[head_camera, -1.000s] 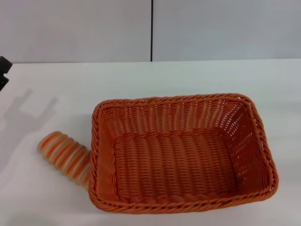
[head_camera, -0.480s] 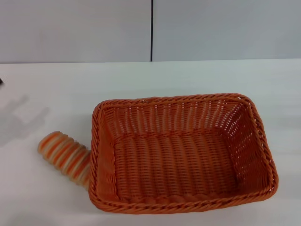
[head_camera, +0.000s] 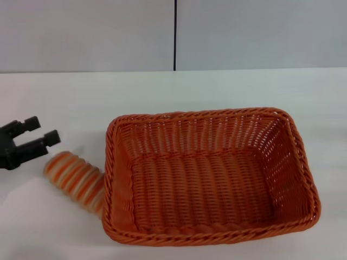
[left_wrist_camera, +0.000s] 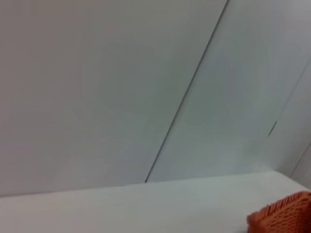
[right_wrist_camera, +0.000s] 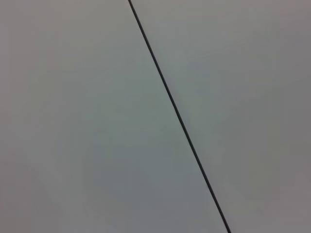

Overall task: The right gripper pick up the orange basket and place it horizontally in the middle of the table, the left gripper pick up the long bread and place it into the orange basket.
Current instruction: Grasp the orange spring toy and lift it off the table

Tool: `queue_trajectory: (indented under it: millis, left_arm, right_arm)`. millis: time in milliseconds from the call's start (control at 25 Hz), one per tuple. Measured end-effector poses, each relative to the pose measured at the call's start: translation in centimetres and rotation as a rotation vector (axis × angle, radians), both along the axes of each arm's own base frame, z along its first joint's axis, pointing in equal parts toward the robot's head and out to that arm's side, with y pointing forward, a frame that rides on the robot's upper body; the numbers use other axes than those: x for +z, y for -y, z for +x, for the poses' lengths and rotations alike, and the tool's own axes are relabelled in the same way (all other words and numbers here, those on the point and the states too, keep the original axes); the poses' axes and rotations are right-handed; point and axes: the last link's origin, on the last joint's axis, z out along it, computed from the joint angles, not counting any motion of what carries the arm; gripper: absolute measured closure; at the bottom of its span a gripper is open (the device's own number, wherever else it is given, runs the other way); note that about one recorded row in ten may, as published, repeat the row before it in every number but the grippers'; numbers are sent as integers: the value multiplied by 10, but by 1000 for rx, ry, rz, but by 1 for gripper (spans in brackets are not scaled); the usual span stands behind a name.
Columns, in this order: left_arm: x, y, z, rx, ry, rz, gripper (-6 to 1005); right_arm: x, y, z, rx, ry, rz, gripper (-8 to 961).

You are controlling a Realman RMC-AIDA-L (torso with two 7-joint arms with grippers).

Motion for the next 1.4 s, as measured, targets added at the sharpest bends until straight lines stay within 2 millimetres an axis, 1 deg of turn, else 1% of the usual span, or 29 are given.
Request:
queue_trajectory:
  millis: [80,120,280,400,440,640,840,1400]
  left_arm:
    - [0,0,0,0,0,0,137]
    - [-9,-1,-2,20,-21,-16,137]
    - [-15,0,-9,51,-63,-45,137]
    - [-15,0,-9,51,-63,-45,137]
    - [-16,7,-14,73,-75,-56,137]
    - [-16,13,-20,89,-95,-75,138]
    - [-19,16,-22,91,-106,-98,138]
    - [-20,13,-20,83,-111,-106,138]
  right_arm:
    - [0,-2,-1,5,-2,-2,512]
    - [0,-2,-2,8,-3,-4,512]
    - [-2,-4,-3,11,-7,-8,512]
    - [-2,-4,-3,11,-7,-11,512]
    - [-3,-4,-3,13,-6,-13,512]
    - [-4,-6,-5,21,-5,-23,512]
    - [-7,-6,-7,33,-16,-27,512]
    - [-7,-6,-9,43,-23,-27,512]
